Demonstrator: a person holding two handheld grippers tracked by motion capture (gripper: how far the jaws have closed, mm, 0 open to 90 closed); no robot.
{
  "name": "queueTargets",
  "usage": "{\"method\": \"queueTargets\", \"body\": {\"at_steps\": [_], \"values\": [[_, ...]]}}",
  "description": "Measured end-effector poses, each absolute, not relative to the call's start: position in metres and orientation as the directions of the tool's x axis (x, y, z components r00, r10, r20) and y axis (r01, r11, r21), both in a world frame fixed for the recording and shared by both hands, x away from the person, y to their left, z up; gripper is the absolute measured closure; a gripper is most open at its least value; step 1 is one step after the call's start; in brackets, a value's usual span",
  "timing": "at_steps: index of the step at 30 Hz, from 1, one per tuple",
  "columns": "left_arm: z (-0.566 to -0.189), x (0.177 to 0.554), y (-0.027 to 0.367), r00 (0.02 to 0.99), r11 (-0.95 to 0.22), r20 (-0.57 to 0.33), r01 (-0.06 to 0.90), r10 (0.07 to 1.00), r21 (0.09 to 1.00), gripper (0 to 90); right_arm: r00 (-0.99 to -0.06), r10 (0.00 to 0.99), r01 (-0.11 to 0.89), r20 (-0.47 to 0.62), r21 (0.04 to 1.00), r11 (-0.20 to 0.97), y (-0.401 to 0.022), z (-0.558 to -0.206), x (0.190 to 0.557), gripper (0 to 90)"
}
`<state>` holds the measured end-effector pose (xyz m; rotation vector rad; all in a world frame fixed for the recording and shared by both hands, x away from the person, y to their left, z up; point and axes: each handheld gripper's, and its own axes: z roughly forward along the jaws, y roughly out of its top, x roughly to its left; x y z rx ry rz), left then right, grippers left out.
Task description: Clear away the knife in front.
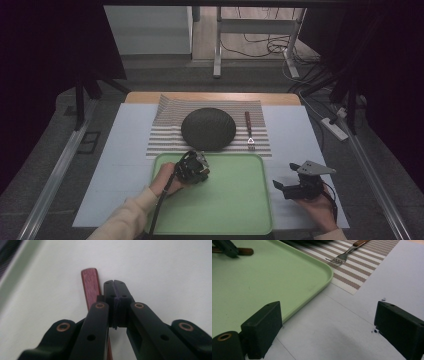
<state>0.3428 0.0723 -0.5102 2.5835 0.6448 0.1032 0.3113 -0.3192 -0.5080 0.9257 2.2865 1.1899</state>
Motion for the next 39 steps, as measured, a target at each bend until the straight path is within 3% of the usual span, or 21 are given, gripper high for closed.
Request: {"method": "queueTargets", "body": {"at_steps": [16,39], "values": [[-0.514,0.359,0.128,0.793,-0.680,-0.054,0.554,0.607,0.480,88.8,-0.699,0.714,0.374,-0.045,0.827,0.419,-0.319,-0.509,0.311,7.8],[-0.517,0.341,0.172,0.706,-0.603,-0.048,0.637,0.707,0.479,88.8,-0.701,0.712,0.376,-0.046,0.824,0.423,-0.319,-0.509,0.312,7.8]]}}
